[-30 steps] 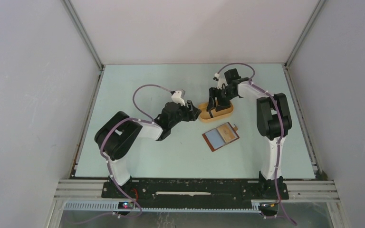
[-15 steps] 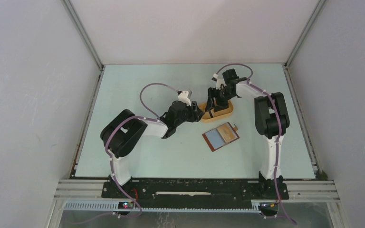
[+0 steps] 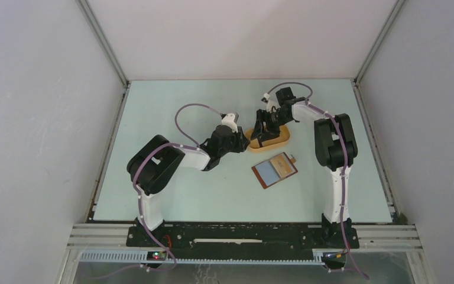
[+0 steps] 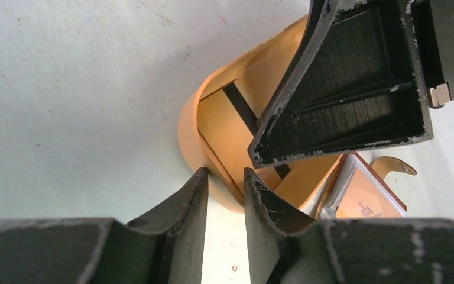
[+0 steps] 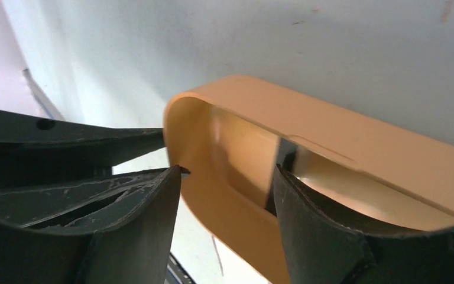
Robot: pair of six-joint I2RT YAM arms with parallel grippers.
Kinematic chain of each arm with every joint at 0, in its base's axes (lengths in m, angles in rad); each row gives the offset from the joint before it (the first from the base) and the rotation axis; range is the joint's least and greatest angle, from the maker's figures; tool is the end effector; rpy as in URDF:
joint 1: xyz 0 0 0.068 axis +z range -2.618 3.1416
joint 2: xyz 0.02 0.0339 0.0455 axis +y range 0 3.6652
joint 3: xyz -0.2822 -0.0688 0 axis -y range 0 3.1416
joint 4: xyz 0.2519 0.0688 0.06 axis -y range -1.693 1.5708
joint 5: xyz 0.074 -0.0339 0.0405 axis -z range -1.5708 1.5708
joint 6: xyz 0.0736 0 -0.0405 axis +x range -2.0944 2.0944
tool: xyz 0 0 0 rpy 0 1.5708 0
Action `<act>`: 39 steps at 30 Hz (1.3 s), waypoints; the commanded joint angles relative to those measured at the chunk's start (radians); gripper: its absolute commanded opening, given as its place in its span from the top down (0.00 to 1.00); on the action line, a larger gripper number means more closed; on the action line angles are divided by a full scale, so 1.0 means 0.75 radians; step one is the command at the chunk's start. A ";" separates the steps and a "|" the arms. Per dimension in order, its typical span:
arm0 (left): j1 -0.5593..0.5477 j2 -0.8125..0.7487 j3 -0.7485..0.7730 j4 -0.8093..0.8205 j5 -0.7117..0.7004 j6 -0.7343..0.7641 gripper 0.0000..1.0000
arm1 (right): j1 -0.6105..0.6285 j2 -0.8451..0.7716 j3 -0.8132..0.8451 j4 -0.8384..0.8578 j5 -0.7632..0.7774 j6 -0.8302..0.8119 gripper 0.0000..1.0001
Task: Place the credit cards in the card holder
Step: Pick up the credit card from the storage box.
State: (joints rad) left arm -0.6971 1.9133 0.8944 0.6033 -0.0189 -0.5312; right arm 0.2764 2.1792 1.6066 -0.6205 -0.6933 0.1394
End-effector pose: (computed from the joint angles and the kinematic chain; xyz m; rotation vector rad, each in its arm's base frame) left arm 0.3328 -0.2769 0.1367 0.1589 2.0646 -0.7617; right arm 0.4429 0.1745 0.1376 -0.3742 2.7054 1.0705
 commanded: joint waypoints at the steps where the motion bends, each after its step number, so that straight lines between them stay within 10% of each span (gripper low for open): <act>1: -0.003 0.007 0.071 0.003 -0.024 0.025 0.68 | 0.019 0.002 0.006 0.009 -0.167 0.065 0.33; 23: -0.003 0.016 0.077 0.002 -0.020 0.010 0.83 | 0.022 -0.112 -0.037 0.017 0.290 -0.019 0.36; 39: -0.003 0.013 0.044 0.087 0.011 -0.034 1.00 | 0.036 -0.027 -0.098 0.108 0.132 0.141 0.36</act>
State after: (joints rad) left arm -0.6952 1.9175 0.9112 0.6048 -0.0479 -0.5507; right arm 0.2955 2.1304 1.5501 -0.5800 -0.5518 0.1928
